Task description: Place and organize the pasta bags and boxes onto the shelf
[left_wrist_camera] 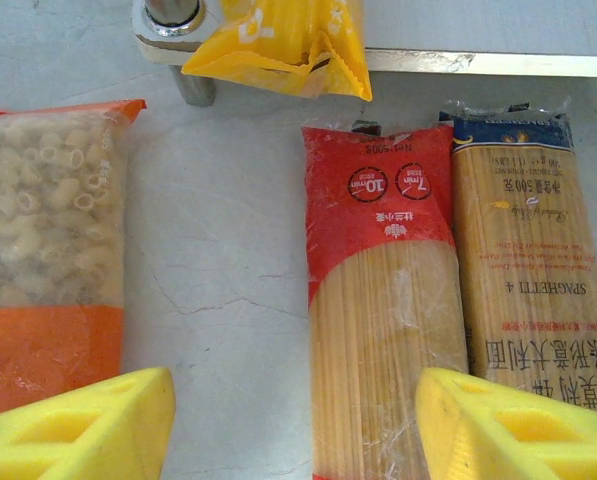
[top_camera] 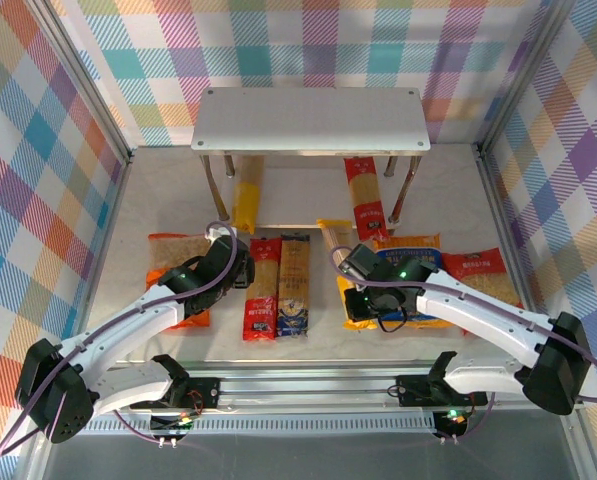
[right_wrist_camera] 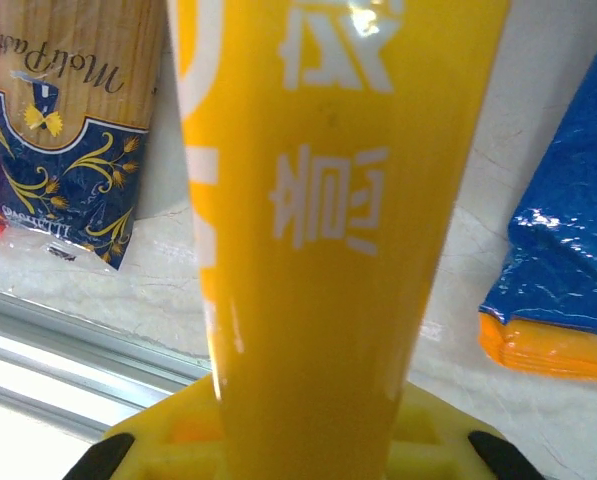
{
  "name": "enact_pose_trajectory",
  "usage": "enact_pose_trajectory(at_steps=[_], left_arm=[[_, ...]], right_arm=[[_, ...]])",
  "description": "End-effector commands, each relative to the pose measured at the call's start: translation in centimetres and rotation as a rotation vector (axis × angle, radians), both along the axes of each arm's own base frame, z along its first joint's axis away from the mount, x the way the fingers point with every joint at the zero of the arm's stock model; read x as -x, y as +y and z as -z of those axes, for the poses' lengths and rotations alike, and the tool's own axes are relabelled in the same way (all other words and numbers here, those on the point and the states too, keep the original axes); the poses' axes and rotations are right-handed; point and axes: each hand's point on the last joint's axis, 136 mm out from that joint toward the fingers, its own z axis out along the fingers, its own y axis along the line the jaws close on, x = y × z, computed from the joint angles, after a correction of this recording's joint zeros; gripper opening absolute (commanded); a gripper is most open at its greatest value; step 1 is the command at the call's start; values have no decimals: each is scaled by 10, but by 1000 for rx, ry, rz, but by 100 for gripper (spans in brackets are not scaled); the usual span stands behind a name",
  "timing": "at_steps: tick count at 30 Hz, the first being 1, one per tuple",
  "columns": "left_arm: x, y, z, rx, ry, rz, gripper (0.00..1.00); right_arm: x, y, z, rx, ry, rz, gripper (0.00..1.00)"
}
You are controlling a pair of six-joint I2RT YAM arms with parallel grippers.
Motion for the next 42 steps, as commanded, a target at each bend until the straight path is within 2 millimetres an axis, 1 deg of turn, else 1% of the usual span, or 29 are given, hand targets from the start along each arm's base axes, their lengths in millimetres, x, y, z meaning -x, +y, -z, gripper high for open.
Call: enact_pose_trajectory(at_steps=[1,3,5,8,11,16,19,23,25,28,31,42], left_arm=[[-7,-6,-14,25,-28,-10,64],[-7,-6,-14,26,-25,-10,64],[-6,-6,-13,25,-23,-9,66],[-2,-4,-12,26,-22,-7,68],[2,0,-10,27,-19,-9,68],[10,5,-6,36,-13,-13,68],[14,8,-4,33,-10,-15,68],[17,11,-4,29,-6,-17,68],[17,12,-4,27,-5,-18,68],[18,12,-4,24,-2,-17,68],[19,11,-2,24,5,-12,68],[23,14,4,14,26,-8,69]], right_arm=[[-28,14,-41,-58,-163,-22,0],[-38,20,-47,-58,-183,-24,0],[-50,25,-49,-42,-201,-31,0],[-73,30,-49,7,-236,-35,0],[-98,34,-48,15,-254,-22,0],[-143,33,-45,26,-278,21,0],[-166,32,-43,28,-289,37,0],[-192,32,-40,34,-297,45,0],[-205,31,-36,42,-292,54,0],[-220,31,-32,45,-292,69,0],[-230,31,-29,42,-301,90,0],[-257,26,-28,68,-336,143,0]])
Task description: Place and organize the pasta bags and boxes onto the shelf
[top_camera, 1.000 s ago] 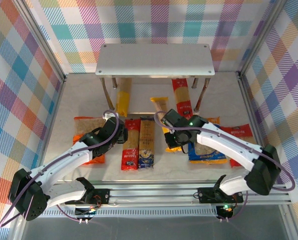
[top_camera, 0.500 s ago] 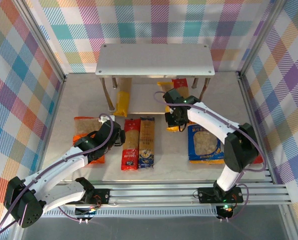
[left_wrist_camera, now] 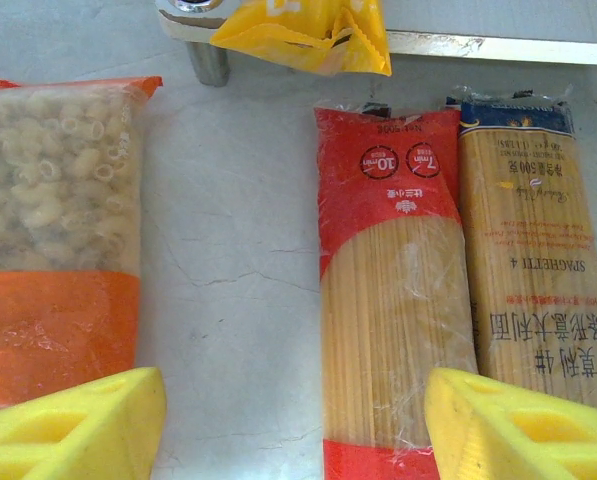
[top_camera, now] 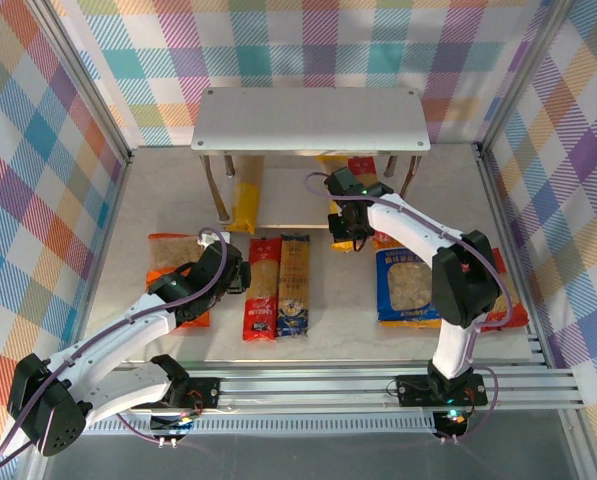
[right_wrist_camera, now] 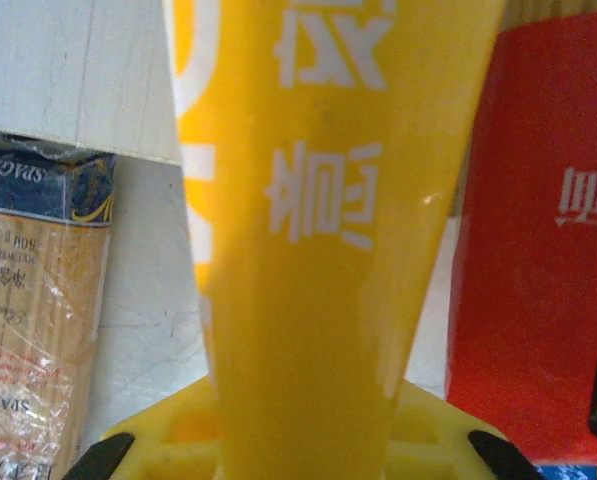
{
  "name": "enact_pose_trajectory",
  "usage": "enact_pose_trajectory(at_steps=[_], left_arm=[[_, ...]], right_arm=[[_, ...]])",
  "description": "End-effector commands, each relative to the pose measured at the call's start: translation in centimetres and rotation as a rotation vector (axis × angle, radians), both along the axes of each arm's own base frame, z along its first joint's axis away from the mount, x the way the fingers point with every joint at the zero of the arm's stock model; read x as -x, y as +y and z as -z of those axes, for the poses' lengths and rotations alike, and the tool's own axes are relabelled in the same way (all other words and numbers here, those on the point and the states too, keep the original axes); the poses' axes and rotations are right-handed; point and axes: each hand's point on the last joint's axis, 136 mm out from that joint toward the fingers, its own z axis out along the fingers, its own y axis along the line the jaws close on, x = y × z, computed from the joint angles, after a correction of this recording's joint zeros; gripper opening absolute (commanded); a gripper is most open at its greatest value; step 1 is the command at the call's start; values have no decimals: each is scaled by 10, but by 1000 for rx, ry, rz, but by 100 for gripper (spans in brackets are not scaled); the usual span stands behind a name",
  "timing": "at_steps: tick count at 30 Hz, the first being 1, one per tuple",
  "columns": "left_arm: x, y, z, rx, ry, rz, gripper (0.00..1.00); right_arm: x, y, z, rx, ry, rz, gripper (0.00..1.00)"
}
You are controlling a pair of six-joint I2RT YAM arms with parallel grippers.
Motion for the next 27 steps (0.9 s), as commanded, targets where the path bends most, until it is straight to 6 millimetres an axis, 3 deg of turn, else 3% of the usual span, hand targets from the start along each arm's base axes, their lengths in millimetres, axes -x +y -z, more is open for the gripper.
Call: enact_pose_trajectory(at_steps=[1,11,22,27], left_arm=[[8,4,5,-8,19,1,69],[12,6,7,-8,29,3,69],[19,9,7,6,36,1,70],[20,9,7,10,39,6,70]], right_arm=[[-44,8,-44,-47,-196,34,0],[-54,-1,-28,-25,-161,73,3],[-56,-2,-15,-39,-124,95,34],[-54,0,-8,-54,-100,103,38]])
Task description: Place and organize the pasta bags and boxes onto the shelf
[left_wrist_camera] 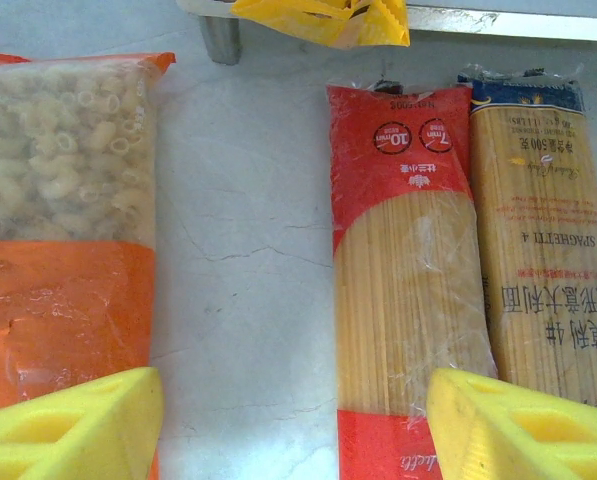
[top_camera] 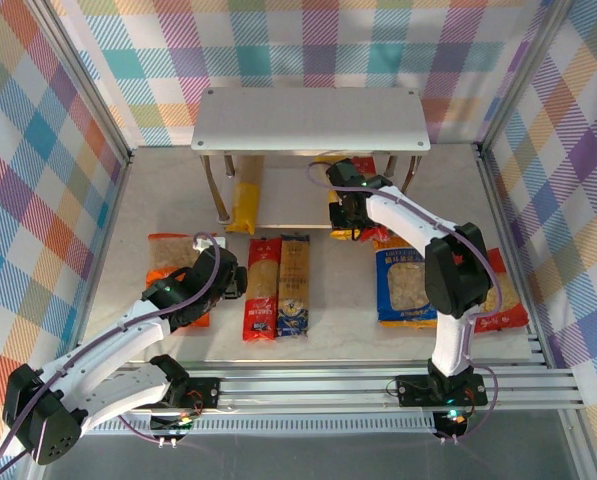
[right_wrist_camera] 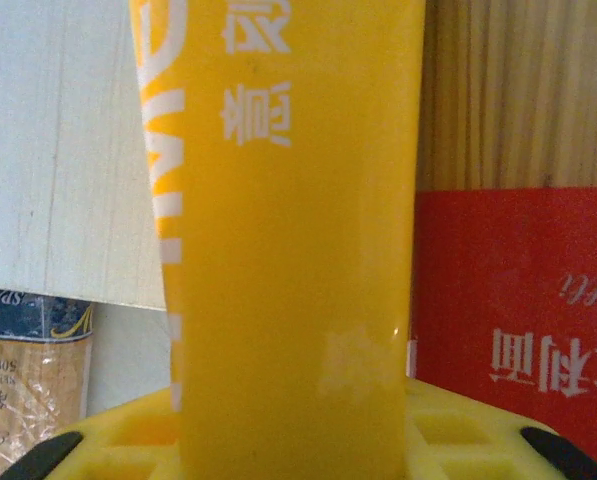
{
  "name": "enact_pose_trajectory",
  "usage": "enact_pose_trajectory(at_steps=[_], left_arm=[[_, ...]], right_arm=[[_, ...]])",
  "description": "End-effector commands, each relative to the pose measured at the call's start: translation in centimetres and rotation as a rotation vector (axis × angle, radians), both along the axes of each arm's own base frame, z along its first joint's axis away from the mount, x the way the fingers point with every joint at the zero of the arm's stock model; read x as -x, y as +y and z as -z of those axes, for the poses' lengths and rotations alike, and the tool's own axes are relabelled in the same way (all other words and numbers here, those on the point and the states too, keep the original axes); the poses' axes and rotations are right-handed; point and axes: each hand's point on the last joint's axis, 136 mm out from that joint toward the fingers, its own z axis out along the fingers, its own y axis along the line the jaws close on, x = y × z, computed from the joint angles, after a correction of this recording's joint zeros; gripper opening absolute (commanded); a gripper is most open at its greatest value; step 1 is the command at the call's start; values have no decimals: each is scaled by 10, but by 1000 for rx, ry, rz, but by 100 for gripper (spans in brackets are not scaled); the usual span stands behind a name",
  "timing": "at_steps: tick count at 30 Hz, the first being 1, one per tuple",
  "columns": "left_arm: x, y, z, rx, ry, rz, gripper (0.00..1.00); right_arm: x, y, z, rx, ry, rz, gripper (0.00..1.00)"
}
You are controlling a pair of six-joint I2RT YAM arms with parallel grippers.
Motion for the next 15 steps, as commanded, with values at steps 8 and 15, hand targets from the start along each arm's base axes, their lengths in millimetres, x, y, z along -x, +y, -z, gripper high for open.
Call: enact_pose_trajectory(at_steps=[8,15], left_arm=[[11,1,8,6,37,6,75],[14,-2,13,12,50,12,75]], right_arm=[[-13,12,-14,-88,-46,16,69],[-10,12,-35,-115,-89,0,83]])
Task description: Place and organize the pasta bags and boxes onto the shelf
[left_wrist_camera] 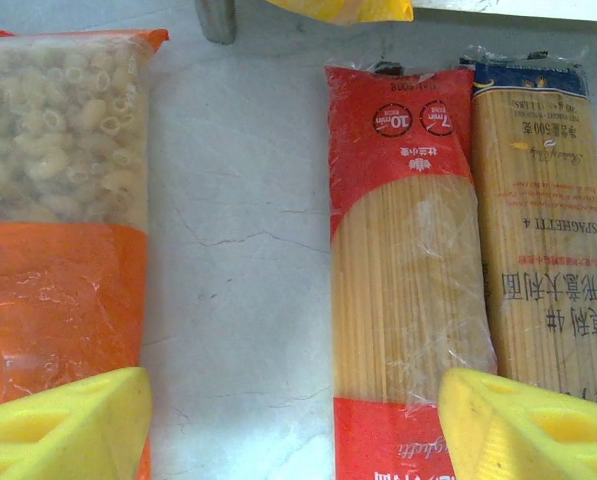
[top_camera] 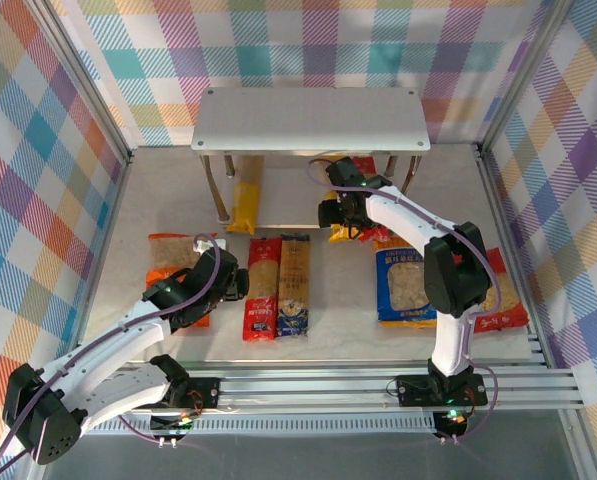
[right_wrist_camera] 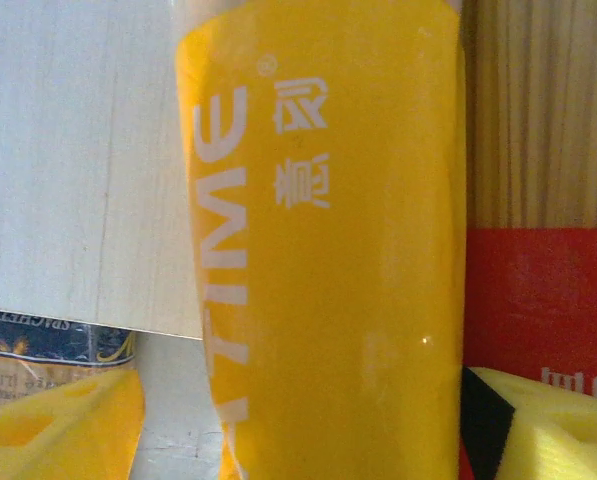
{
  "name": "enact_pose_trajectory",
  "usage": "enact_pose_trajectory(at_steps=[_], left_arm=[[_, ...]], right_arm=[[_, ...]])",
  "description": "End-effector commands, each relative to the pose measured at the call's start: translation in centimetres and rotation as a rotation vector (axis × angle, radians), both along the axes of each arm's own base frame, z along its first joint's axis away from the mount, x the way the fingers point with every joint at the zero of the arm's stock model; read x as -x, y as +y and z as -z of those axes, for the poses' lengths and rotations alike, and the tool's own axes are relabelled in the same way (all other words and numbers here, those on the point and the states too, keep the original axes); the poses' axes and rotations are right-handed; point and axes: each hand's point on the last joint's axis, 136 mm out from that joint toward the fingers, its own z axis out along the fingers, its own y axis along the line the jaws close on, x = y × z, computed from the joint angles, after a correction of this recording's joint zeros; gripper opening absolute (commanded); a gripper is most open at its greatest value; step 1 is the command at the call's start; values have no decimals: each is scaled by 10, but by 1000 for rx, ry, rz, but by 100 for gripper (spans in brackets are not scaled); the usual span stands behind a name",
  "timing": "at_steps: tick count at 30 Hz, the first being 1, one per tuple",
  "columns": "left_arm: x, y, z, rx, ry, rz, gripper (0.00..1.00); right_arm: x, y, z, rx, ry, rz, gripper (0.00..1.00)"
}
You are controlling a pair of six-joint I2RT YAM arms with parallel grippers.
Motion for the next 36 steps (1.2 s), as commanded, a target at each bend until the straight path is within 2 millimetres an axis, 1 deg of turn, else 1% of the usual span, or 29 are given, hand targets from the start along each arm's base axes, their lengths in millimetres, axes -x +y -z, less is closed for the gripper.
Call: enact_pose_trajectory(at_steps=[1,6,8,12,16,17,22,26,28,31,36], left_arm=[[10,0,8,-6,31,10,75],[14,-5,16,-21,51,15,75],[17,-9,18,-24,59,23,75],[23,-17,26,-19,79,33,76],[31,-27,40,-10,114,44,76],[33,-29,44,-9,124,46,78],[42,-45,59,23,160,65,78],[47,-56,74,49,195,77,79],[49,-60,80,68,213,81,79],[52,-64,85,84,231,83,80],[53,-70,87,98,241,95,82]], right_arm=[[-3,2,-37,-54,-84,-11,84],[1,-5,-65,-70,-164,-4,86],[6,-11,-78,-73,-192,-4,88],[24,-19,-87,-83,-200,-14,88],[52,-27,-85,-115,-178,-24,88],[58,-28,-85,-125,-175,-24,88],[94,-40,-73,-148,-139,-20,88],[115,-44,-63,-165,-108,-24,88],[122,-46,-57,-159,-90,-24,88],[128,-48,-51,-160,-77,-19,88],[129,-46,-51,-180,-80,-21,88]])
